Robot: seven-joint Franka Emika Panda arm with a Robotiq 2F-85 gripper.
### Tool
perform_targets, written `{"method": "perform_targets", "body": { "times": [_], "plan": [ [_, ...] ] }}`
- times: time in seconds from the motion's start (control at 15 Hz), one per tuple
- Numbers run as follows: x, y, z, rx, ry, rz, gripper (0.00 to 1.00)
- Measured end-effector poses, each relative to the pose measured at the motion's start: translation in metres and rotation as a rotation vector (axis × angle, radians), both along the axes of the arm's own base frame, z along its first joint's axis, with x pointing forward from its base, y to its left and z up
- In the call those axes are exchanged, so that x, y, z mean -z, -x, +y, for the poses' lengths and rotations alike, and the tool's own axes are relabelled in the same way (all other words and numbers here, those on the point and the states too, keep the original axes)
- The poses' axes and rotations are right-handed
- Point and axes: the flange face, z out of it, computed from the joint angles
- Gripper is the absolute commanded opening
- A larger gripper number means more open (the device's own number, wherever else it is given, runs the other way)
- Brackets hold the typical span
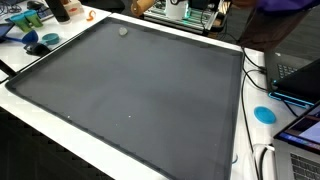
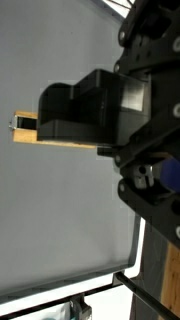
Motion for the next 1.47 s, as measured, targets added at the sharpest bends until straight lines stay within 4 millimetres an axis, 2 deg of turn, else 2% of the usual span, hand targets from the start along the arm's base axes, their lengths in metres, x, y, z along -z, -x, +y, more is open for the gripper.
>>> {"method": "perform_targets", "body": {
  "times": [0.93,1.0,1.47],
  "plan": [
    [0.0,0.0,0.0,0.0,0.0,0.0,0.5],
    [0.0,0.0,0.0,0.0,0.0,0.0,0.25],
    [0.0067,-0.0032,-0.0086,0.032,0.066,0.009,0.25]
  ]
}}
